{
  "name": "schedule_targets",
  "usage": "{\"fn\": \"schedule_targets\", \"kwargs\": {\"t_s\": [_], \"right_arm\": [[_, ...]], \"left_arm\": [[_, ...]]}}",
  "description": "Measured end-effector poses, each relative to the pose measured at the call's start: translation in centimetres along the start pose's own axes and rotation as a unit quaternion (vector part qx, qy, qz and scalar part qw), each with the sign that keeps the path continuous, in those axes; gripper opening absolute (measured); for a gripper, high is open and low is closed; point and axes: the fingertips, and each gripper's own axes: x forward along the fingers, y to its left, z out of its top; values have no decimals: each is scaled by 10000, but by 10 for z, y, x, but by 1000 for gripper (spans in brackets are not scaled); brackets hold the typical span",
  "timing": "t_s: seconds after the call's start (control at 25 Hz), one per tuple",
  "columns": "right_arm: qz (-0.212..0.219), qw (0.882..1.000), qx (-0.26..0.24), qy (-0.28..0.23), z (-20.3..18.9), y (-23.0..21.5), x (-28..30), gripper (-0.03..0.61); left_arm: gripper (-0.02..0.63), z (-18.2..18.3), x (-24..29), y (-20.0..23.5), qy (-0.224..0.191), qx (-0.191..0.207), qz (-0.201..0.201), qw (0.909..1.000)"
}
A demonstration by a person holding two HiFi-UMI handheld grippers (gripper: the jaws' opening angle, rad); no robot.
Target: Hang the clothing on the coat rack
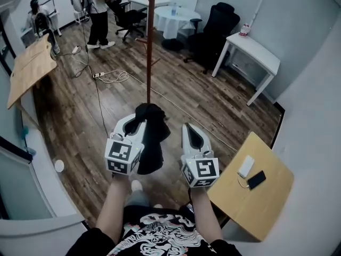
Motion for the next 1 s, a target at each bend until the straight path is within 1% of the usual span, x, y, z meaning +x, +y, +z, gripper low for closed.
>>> {"fn": "schedule_targets", "kwargs": {"t_s": [0.2, 0.4, 0.64, 0.76, 0.88, 1.0], "right_arm": [[4, 9999, 31, 100, -6, -10, -9, -2], [89, 9999, -26, 126, -9, -16, 10, -2], [242, 9993, -92, 259, -15, -19, 63, -2], [159, 9995, -83, 247, -16, -27, 94, -1], [27, 9996, -126, 254, -18, -34, 125, 0], [-65, 9995, -60, 294, -23, -43, 157, 0]], "left_arm": [[20, -1, 0, 2, 7, -67, 55, 10000], [21, 1, 14, 9, -12, -72, 77, 9999], [21, 12, 51, 38, -72, -3, -6, 10000], [21, 10, 74, 56, -25, 10, -122, 9999], [21, 15, 95, 79, -69, 37, -183, 9998], [21, 16, 118, 101, -62, 100, -259, 9996]]}}
